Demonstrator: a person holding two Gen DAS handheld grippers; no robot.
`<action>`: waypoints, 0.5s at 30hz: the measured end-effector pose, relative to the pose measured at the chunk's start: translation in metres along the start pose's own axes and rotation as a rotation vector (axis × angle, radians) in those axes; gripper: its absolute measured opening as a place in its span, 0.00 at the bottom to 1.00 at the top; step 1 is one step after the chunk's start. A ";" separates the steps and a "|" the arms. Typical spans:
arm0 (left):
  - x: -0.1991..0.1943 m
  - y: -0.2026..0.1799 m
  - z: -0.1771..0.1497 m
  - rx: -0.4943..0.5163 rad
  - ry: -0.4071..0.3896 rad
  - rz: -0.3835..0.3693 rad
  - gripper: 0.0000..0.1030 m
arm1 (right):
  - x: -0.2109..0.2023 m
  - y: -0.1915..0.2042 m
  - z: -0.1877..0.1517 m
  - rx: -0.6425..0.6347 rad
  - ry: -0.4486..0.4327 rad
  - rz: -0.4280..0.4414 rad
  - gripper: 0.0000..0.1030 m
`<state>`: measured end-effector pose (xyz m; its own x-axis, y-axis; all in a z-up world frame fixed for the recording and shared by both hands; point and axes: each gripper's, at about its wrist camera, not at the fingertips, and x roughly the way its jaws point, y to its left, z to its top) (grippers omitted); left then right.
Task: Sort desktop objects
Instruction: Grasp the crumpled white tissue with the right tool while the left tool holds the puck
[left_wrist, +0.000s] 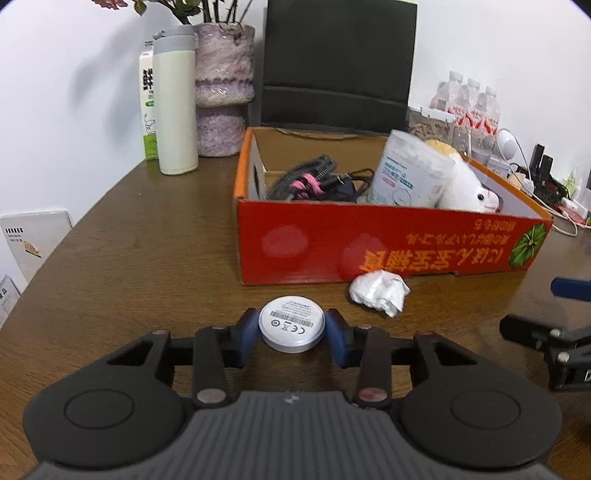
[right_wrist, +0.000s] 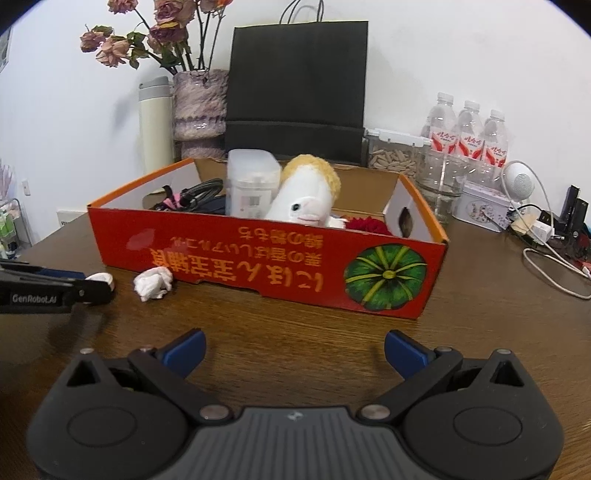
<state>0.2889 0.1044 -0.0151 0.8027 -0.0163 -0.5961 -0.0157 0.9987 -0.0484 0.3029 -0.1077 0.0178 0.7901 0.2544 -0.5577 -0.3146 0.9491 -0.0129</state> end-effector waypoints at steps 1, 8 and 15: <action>-0.001 0.003 0.001 -0.003 -0.006 0.000 0.39 | 0.001 0.003 0.001 0.003 0.002 0.008 1.00; -0.008 0.036 0.009 -0.035 -0.039 0.028 0.39 | 0.014 0.037 0.018 0.028 0.011 0.082 1.00; -0.012 0.074 0.014 -0.084 -0.055 0.052 0.39 | 0.040 0.083 0.034 0.010 0.041 0.099 0.90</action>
<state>0.2863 0.1788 -0.0002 0.8308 0.0401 -0.5552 -0.1061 0.9905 -0.0872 0.3265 -0.0126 0.0228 0.7334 0.3391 -0.5891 -0.3844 0.9217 0.0520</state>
